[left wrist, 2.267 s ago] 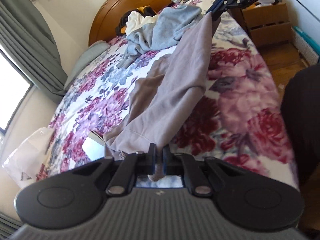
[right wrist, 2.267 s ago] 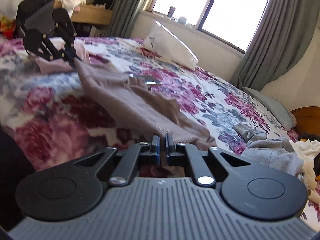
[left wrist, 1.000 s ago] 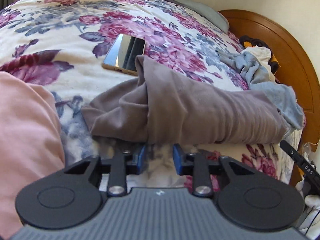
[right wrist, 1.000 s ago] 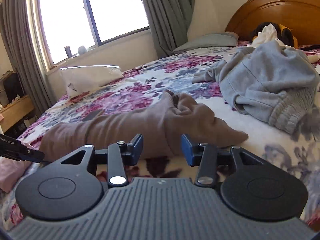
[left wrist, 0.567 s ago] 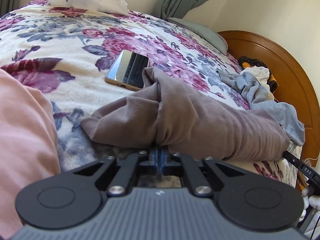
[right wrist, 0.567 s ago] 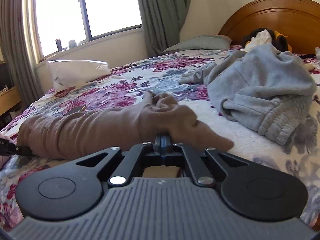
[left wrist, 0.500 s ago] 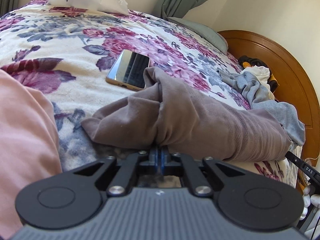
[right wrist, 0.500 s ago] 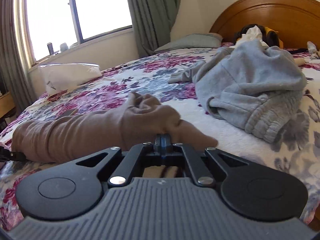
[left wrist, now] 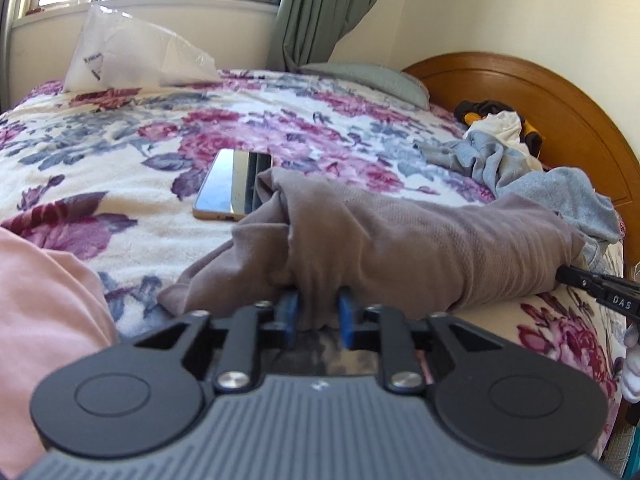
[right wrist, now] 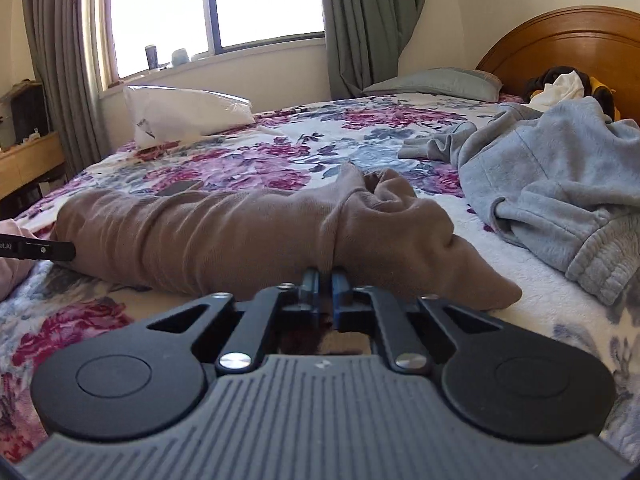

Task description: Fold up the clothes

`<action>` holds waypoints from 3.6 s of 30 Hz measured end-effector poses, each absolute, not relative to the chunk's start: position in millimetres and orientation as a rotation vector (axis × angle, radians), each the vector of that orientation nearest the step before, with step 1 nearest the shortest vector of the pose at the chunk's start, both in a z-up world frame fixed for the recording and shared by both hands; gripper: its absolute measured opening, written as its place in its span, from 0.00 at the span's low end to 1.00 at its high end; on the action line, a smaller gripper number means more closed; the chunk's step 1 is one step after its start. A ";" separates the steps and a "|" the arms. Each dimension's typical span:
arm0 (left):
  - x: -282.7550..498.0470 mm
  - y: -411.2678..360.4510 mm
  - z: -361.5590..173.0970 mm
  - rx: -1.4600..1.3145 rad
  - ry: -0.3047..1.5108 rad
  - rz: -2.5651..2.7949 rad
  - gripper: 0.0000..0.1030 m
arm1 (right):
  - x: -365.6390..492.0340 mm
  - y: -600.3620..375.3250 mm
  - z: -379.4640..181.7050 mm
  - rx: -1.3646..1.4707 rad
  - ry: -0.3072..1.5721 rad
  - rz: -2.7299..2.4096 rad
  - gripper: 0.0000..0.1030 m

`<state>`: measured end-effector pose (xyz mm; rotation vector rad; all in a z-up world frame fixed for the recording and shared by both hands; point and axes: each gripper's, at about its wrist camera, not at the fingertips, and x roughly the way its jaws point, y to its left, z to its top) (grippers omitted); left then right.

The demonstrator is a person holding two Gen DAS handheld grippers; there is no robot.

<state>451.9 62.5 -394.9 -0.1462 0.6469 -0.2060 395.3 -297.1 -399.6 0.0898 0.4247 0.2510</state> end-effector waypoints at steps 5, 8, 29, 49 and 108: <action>447.8 63.1 -394.1 -0.114 0.656 -0.186 0.09 | 388.8 -318.3 -396.7 0.074 0.395 0.148 0.03; 450.1 67.7 -395.9 -0.132 0.675 -0.175 0.09 | 388.7 -322.3 -404.7 0.045 0.411 0.122 0.03; 486.4 25.8 -367.8 -0.274 0.725 -0.276 0.47 | 412.9 -370.5 -440.3 1.151 0.438 0.018 1.00; 423.2 134.4 -314.8 -0.600 0.554 -0.089 0.53 | 447.7 -200.8 -302.8 0.390 0.211 0.291 0.24; 473.0 90.1 -348.3 -0.481 0.607 -0.241 0.09 | 425.1 -134.8 -362.8 0.339 0.414 0.547 0.54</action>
